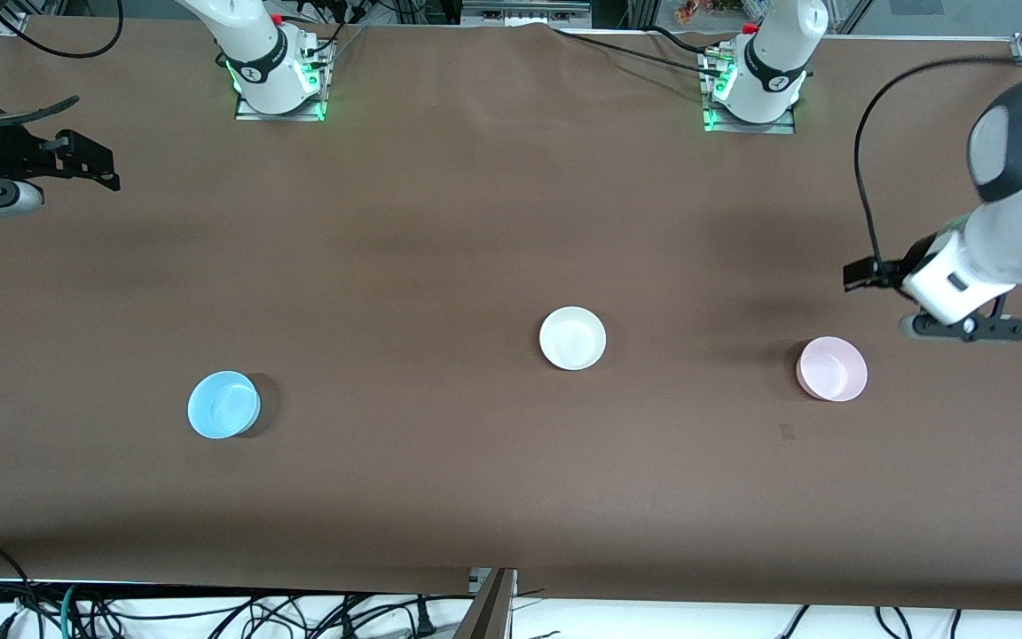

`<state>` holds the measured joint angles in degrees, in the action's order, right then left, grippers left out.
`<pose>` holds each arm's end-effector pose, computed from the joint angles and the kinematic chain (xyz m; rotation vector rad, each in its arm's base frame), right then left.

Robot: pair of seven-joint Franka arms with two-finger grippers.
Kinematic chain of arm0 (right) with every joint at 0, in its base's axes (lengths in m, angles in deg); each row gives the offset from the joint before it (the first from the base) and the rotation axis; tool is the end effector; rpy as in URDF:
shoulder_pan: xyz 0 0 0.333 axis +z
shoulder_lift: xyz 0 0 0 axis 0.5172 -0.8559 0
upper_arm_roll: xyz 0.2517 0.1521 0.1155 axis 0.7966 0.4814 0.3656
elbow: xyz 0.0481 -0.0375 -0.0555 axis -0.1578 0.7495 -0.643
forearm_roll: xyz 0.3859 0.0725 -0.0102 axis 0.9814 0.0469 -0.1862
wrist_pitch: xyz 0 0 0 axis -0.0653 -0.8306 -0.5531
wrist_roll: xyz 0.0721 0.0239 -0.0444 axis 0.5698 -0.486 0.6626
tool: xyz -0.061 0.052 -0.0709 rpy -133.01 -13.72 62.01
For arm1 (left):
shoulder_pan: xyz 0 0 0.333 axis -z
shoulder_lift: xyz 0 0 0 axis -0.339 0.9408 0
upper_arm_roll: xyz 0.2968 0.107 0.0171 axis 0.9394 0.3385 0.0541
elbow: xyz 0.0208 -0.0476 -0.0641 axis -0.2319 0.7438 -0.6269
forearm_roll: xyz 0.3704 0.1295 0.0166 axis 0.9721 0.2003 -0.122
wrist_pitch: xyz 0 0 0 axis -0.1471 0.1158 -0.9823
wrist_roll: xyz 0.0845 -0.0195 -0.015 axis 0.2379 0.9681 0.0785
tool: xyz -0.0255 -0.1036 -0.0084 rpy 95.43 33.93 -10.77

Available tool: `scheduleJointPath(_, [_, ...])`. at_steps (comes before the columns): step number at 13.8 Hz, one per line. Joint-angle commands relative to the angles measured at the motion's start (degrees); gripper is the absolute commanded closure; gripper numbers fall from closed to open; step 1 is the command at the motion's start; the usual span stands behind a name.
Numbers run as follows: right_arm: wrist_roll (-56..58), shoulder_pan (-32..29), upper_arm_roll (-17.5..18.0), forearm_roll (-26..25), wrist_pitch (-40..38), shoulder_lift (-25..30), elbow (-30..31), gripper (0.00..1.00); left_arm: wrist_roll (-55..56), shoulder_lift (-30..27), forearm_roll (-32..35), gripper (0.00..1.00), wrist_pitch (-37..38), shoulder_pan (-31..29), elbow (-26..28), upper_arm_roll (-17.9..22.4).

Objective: Stack pink and blue bowls on white bowl
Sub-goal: 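Move the left gripper down over the pink bowl and grasp its rim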

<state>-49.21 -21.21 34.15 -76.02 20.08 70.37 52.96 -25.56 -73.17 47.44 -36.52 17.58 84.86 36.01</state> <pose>0.5333 0.0006 0.5903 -3.1129 -0.3288 0.2213 0.6115 0.0026 0.4360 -3.0616 0.0894 0.2576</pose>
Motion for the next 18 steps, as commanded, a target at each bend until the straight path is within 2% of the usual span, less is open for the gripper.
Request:
scheduleJointPath(1, [0.7,-0.2,0.0,-0.1,0.1,0.2,-0.4,0.00,-7.2,4.0,2.8,0.00,-5.9,-2.8,-0.3,-0.2])
scheduleJointPath(5, [0.7,-0.2,0.0,-0.1,0.1,0.2,-0.4,0.00,-19.9,11.8,5.2,0.00,-18.7,-8.7,-0.4,-0.2])
scheduleJointPath(8, [0.7,-0.2,0.0,-0.1,0.1,0.2,-0.4,0.00,-20.2,17.5,5.2,0.00,-27.3,-9.1,0.4,-0.1])
scheduleJointPath(11, [0.7,-0.2,0.0,-0.2,0.1,0.2,-0.4,0.00,-20.2,20.9,5.3,0.00,-36.8,-9.3,4.1,-0.1])
scheduleJointPath(14, [0.7,-0.3,0.0,-0.2,0.1,0.2,-0.4,0.00,-20.3,21.5,5.4,0.00,-40.4,-9.8,6.6,-0.1])
scheduleJointPath(15, [0.7,-0.3,0.0,-0.2,0.1,0.2,-0.4,0.00,-20.3,21.6,5.4,0.18,-40.4,-10.2,6.6,-0.2])
scheduleJointPath(16, [0.7,-0.2,0.0,-0.2,0.1,0.2,-0.4,0.00,-20.3,21.5,5.4,0.57,-40.4,-10.1,6.7,-0.2])
scheduleJointPath(18, [0.7,-0.3,0.0,-0.2,0.1,0.2,-0.4,0.00,-20.5,21.5,5.4,0.97,-40.3,-10.1,6.7,-0.2])
